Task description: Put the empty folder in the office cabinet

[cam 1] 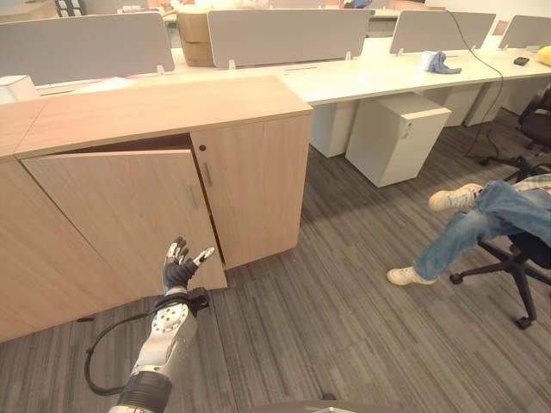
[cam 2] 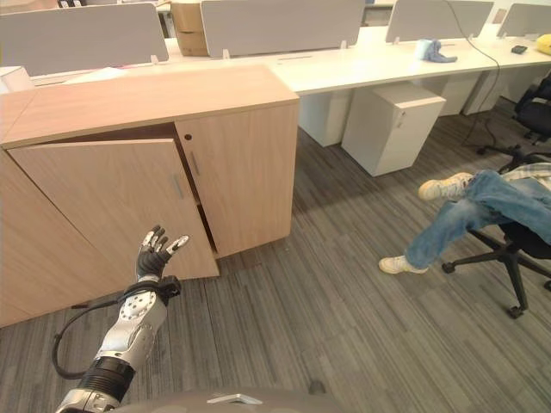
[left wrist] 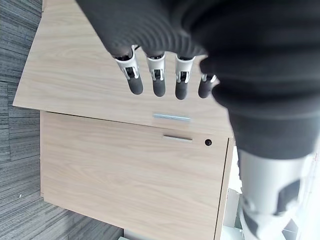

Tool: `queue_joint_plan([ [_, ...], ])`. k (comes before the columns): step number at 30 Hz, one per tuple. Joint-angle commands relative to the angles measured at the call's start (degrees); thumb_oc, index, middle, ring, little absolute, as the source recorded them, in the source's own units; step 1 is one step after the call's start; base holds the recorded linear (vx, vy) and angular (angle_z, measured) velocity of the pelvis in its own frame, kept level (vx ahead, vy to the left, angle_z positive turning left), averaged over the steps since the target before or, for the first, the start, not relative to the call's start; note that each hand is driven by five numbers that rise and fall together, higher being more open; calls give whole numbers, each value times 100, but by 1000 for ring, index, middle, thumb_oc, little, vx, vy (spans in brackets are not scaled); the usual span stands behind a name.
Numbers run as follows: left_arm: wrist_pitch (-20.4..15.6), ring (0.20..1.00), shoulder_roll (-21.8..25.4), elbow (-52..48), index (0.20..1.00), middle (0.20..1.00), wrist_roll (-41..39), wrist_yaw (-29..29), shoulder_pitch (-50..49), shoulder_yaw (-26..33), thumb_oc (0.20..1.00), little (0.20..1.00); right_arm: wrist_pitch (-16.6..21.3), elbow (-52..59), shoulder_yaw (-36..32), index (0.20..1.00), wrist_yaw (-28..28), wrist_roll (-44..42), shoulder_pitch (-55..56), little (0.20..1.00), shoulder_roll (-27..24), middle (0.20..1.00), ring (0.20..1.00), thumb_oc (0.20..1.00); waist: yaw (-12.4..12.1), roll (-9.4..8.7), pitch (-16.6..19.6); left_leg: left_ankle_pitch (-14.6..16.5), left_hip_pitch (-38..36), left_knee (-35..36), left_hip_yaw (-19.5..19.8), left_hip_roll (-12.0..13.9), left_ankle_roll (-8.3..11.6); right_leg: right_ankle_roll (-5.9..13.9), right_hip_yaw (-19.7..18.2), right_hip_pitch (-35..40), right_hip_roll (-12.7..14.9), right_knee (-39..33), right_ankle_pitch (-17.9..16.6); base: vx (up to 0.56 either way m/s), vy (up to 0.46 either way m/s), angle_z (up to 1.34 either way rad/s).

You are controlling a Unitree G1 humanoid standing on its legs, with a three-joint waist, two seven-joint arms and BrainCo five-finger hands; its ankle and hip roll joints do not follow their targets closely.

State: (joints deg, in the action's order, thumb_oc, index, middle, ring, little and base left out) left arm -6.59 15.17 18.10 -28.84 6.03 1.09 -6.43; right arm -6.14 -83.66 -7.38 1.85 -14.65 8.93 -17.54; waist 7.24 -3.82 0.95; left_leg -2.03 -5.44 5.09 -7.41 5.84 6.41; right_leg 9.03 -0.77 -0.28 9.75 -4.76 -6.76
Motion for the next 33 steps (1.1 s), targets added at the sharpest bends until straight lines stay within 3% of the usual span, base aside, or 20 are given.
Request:
queue_joint_plan([
  [1,-295,1000,262,17,1000,1000,254,36,274,357,1000,1000,58,-315,213,1000,-96,12,-230,1000,104,1000,1000,1000,4,-111,-121,709,-11,-9,-6,-183,-281,320,-10,-73,376,-12,97,0,0,0],
  [12,-65,1000,237,724,1000,1000,443,-12,-121,394,1000,1000,71,-195,303,1000,-149,-29,-360,1000,181,1000,1000,1000,-102,-104,-129,682,32,-9,31,-197,-303,305,46,-75,383,-4,88,0,0,0],
  [17,159,1000,189,1811,1000,1000,786,-109,-402,375,1000,1000,66,-173,333,1000,-186,-61,-471,1000,219,1000,1000,1000,-179,-76,-139,659,62,-9,67,-206,-321,294,93,-70,397,7,96,0,0,0],
  [20,332,1000,97,3145,1000,1000,1295,-158,-459,294,1000,1000,41,-188,369,1000,-222,-71,-592,1000,234,1000,1000,1000,-238,-42,-142,641,84,-9,111,-229,-337,282,132,-67,398,18,105,-22,22,6],
  [28,419,1000,-173,5416,1000,1000,1712,-169,-442,434,1000,1000,96,-107,578,1000,-321,-84,-871,1000,263,1000,1000,1000,-345,-5,-132,620,115,-9,201,-254,-346,251,237,-36,401,37,144,-16,13,7],
  [33,504,1000,-249,6003,1000,1000,1805,-132,-566,626,1000,1000,180,136,742,1000,-454,23,-992,1000,311,1000,1000,1000,-441,-5,-120,604,131,-9,266,-258,-346,232,306,-4,398,35,168,-16,2,8],
])
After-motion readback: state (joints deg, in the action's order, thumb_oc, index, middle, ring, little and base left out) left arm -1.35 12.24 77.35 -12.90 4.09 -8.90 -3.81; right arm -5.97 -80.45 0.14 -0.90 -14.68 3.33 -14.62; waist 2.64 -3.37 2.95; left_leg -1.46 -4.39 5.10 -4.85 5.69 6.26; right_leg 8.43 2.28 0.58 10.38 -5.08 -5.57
